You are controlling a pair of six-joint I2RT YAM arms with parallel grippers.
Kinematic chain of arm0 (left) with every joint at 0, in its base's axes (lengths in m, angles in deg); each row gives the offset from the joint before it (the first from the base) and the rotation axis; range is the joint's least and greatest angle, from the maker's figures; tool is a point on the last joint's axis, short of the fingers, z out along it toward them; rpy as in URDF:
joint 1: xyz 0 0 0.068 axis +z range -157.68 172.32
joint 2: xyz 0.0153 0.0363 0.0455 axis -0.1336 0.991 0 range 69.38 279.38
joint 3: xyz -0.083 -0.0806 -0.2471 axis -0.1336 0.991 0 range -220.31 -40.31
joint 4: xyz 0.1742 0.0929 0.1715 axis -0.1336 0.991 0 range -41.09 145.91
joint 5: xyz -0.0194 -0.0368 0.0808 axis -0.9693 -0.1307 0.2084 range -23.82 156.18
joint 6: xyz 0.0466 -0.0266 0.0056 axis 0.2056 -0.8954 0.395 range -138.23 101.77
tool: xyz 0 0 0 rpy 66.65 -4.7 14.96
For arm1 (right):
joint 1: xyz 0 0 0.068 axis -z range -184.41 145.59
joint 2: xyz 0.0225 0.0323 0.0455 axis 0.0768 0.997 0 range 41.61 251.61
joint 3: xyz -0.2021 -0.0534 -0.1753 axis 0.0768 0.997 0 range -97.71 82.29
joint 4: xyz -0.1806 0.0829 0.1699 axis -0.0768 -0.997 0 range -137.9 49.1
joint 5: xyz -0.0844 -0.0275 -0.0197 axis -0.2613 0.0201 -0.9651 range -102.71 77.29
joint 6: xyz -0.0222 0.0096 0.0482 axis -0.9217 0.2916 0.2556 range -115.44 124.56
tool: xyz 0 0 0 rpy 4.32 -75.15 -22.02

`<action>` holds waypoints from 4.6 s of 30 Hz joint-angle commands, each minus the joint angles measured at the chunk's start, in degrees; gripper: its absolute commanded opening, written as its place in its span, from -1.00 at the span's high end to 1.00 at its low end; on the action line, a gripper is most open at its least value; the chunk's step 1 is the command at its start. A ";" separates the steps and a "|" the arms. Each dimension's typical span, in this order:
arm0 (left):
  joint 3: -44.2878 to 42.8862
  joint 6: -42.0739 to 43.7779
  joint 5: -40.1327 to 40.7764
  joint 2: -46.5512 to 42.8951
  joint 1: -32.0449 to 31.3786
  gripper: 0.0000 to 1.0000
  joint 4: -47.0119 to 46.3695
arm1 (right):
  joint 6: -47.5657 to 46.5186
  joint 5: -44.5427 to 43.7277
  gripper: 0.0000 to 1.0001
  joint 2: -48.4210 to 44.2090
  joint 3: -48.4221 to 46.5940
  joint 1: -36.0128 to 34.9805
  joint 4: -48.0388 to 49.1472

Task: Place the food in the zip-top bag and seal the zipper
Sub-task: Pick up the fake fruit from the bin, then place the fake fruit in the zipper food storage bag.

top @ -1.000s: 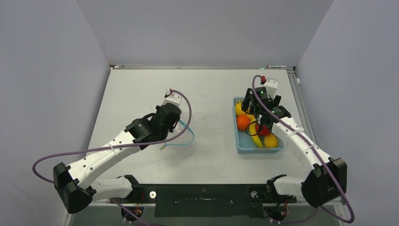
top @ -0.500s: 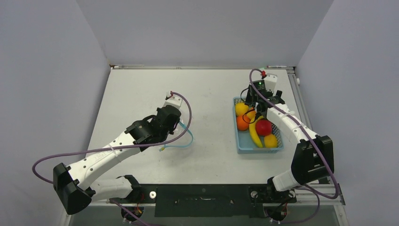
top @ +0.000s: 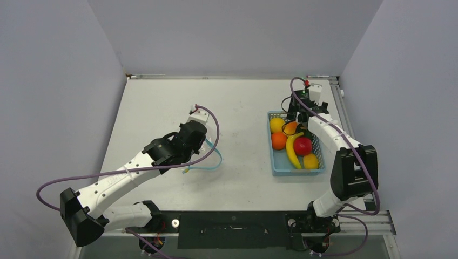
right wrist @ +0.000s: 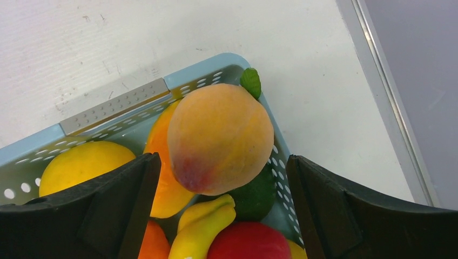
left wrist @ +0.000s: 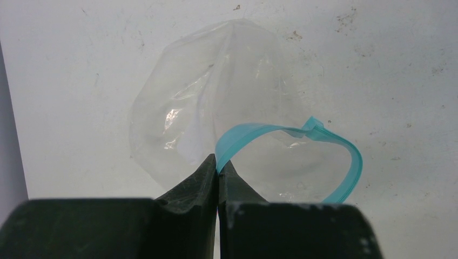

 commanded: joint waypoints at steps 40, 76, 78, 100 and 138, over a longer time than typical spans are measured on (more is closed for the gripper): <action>-0.06 0.37 -1.24 -2.05 0.37 1.00 -2.63 | 2.13 2.29 0.46 -0.73 -2.60 2.12 1.62; 0.45 0.20 0.58 -1.67 0.36 1.00 -3.15 | 1.17 38.16 0.42 -23.60 -0.04 -11.73 4.06; 0.53 0.19 0.54 -1.84 0.39 1.00 -3.22 | 1.08 41.67 0.41 -24.01 0.37 -12.90 4.79; 0.65 -0.33 0.07 -1.97 0.39 1.00 -3.76 | 3.90 51.53 0.37 -23.16 9.18 -36.83 18.55; 0.46 -0.51 -1.41 -2.86 0.48 1.00 -3.57 | 12.20 32.44 -0.45 -3.04 7.64 -48.17 35.44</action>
